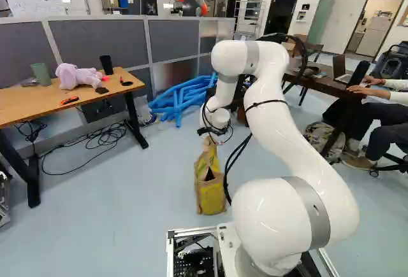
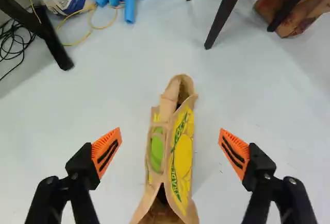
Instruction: Pick up the bag on the ground and place it on the table
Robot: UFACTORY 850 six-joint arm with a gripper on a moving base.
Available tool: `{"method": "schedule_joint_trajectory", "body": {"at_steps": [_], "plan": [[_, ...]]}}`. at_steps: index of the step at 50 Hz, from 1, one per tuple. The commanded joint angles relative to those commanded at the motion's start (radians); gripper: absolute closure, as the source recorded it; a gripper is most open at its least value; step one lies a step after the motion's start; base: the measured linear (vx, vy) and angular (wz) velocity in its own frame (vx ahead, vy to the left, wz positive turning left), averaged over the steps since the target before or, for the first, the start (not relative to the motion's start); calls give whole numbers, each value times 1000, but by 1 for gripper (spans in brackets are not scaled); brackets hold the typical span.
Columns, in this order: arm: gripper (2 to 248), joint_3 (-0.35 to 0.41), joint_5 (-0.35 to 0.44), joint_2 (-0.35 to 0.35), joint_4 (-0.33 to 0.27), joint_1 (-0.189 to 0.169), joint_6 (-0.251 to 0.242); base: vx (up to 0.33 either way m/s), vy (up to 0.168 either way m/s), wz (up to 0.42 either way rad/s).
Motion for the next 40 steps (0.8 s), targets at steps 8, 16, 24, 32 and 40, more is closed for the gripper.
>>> {"method": "schedule_joint_trajectory", "body": {"at_steps": [8,16,24,32,40], "plan": [[3,-38,-27,-37,8,0,0,0,0,0],[3,-75,-53,-73,16,0,0,0,0,0],[3,-111,-80,-109,25,0,0,0,0,0],[3,-148,-107,-144,33,0,0,0,0,0],[3,-185,-134,-180,37,0,0,0,0,0]]}}
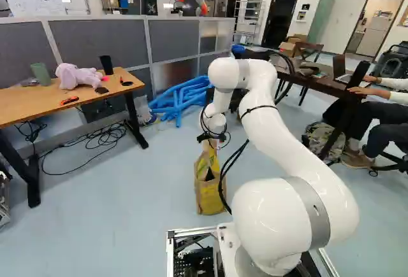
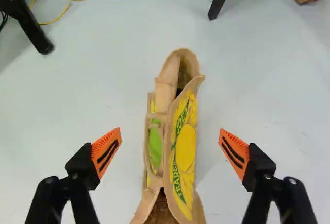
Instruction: Pick up the bag on the ground and place it on the table
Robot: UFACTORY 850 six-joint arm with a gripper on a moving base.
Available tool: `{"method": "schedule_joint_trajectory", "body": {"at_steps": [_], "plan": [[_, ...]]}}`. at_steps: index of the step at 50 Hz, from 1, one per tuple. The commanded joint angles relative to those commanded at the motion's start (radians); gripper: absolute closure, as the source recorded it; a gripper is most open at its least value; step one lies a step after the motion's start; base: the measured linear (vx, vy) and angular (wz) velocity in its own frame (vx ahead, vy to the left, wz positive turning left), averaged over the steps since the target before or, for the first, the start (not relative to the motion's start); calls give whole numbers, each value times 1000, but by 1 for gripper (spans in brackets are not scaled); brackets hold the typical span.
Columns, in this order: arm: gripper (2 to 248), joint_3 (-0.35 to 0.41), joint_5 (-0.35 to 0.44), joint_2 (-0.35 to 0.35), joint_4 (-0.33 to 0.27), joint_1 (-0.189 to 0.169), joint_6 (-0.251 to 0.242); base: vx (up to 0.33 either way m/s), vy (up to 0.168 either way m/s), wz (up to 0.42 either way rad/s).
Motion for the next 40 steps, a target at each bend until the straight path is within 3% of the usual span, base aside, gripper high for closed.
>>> {"method": "schedule_joint_trajectory", "body": {"at_steps": [40], "plan": [[3,-197,-139,-178,1,1,0,0,0,0]]}}
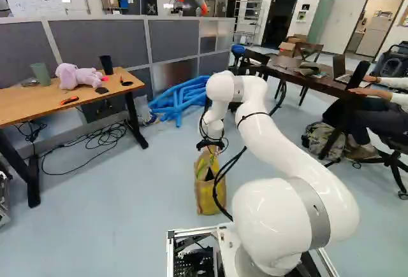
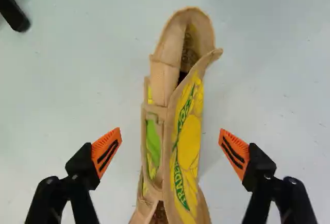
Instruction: Pick up the bag on the ground and place it on the table
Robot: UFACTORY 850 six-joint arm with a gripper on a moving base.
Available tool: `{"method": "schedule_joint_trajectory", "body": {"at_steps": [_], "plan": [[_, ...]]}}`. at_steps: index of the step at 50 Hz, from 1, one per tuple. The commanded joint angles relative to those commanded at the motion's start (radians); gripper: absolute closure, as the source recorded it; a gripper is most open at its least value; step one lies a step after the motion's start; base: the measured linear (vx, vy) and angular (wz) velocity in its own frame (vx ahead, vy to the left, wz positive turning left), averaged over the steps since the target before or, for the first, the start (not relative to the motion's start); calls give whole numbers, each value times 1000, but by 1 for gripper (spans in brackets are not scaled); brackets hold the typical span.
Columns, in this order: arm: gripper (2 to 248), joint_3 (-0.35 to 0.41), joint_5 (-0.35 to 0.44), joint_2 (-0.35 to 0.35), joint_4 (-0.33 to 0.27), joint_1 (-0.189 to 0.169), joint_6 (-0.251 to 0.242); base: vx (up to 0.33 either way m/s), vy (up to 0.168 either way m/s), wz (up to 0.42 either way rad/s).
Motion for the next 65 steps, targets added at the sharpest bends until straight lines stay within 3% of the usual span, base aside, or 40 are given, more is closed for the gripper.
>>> {"method": "schedule_joint_trajectory", "body": {"at_steps": [41,65], "plan": [[3,-223,-145,-187,0,10,0,0,0,0],[3,-350,-155,-295,0,13,0,0,0,0]]}}
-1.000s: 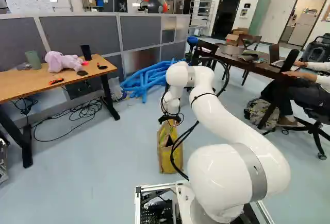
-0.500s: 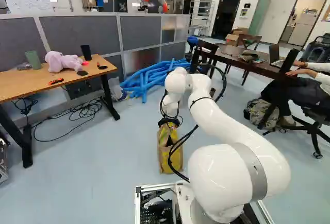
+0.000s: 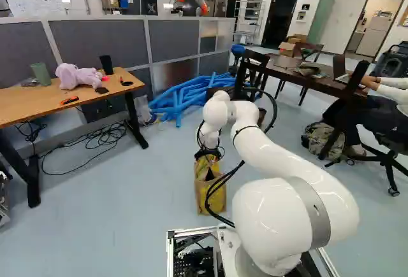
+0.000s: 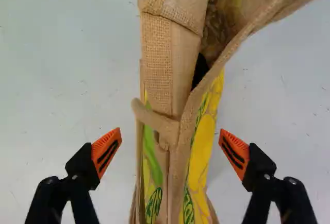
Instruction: Pick up the bag on the ground and place it on the table
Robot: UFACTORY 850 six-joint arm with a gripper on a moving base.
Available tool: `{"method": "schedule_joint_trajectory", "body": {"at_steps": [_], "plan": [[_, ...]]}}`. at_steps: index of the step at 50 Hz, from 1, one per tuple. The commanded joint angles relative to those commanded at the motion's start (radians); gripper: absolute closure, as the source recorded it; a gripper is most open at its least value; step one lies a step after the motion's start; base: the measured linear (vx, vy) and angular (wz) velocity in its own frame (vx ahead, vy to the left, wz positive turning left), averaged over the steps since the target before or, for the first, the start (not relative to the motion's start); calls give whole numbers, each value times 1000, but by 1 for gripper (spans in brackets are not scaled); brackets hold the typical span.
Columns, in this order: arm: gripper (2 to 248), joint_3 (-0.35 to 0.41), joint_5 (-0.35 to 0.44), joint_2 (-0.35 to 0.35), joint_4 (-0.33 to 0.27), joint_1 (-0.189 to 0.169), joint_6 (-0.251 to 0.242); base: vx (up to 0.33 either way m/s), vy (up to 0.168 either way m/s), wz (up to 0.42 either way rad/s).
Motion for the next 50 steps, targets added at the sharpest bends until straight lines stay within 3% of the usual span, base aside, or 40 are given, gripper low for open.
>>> {"method": "schedule_joint_trajectory", "body": {"at_steps": [20,21,25,26,31,32,36,37,41,42,47,48,50], "plan": [[3,-35,0,-32,0,0,0,0,0,0],[33,-35,0,-32,0,0,0,0,0,0],[33,-35,0,-32,0,0,0,0,0,0],[70,-35,0,-32,0,0,0,0,0,0],[70,-35,0,-32,0,0,0,0,0,0],[108,-35,0,-32,0,0,0,0,0,0],[108,-35,0,-32,0,0,0,0,0,0],[146,-35,0,-32,0,0,0,0,0,0],[146,-35,0,-32,0,0,0,0,0,0],[183,-35,0,-32,0,0,0,0,0,0],[183,-35,0,-32,0,0,0,0,0,0],[217,-35,0,-32,0,0,0,0,0,0],[217,-35,0,-32,0,0,0,0,0,0]]}}
